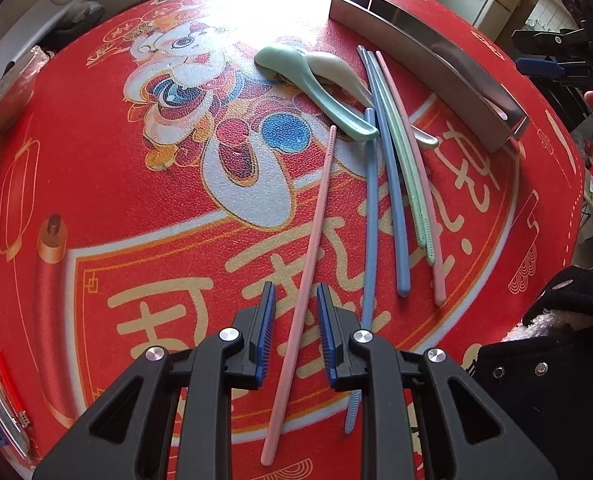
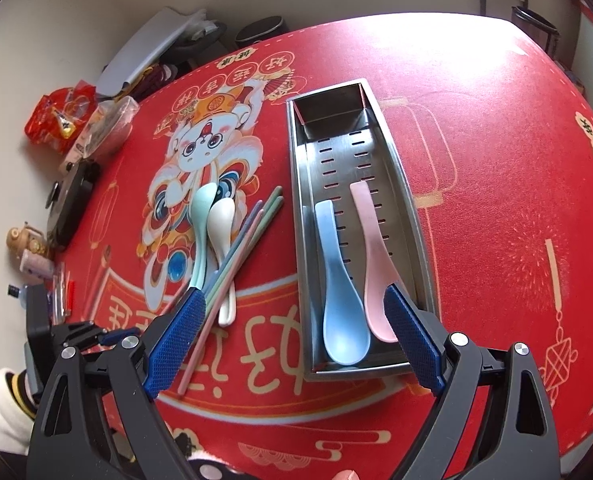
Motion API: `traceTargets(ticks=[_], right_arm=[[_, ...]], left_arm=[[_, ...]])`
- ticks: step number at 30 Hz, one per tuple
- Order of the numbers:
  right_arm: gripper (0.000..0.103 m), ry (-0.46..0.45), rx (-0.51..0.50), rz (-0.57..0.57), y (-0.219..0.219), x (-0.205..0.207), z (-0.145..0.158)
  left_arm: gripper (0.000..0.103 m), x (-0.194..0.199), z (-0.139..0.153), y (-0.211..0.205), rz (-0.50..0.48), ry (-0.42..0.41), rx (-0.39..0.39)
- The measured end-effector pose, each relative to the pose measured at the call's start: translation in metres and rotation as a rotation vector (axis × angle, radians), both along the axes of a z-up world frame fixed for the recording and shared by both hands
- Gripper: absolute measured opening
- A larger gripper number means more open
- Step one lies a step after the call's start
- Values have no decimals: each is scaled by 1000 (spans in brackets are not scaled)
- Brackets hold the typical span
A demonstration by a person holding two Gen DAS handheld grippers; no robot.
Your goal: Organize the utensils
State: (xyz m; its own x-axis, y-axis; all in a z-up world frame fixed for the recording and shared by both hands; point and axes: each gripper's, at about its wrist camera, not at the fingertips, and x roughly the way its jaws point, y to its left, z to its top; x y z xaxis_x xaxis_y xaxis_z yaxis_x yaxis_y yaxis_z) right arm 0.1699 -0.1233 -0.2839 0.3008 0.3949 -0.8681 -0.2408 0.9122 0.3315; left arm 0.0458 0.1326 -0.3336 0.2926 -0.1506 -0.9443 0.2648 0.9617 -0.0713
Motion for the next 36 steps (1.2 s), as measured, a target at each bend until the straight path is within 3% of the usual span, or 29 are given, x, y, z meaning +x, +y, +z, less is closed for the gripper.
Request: traceTargets(ticks=[10, 13, 16, 23, 28, 30, 31, 33, 36], right_arm=[[88, 38, 34, -7, -1, 1, -5], [88, 45, 42, -4, -1, 1, -5], [88, 43, 47, 1, 0, 1, -4], [88, 32, 42, 29, 6, 1, -2], [87, 30, 36, 96, 23, 1, 0], [80, 31, 35, 141, 34, 1, 0], [67, 39, 32, 167, 41, 0, -1], [63, 58, 21, 209, 56, 0, -5], [40, 99, 0, 283, 80, -3, -14]], left_arm=[[19, -6, -1, -7, 14, -26, 41], [7, -7, -1, -6, 46, -35, 48], [6, -6, 0, 5, 129, -26, -7], [6, -2, -1, 43, 458, -29, -121], [6, -3, 0, 42, 471, -46, -98], [6, -3, -1, 42, 461, -52, -102], [6, -4, -1, 43, 456, -57, -108], [7, -7, -2, 47, 459, -68, -130], [7, -12, -3, 52, 467, -81, -159]])
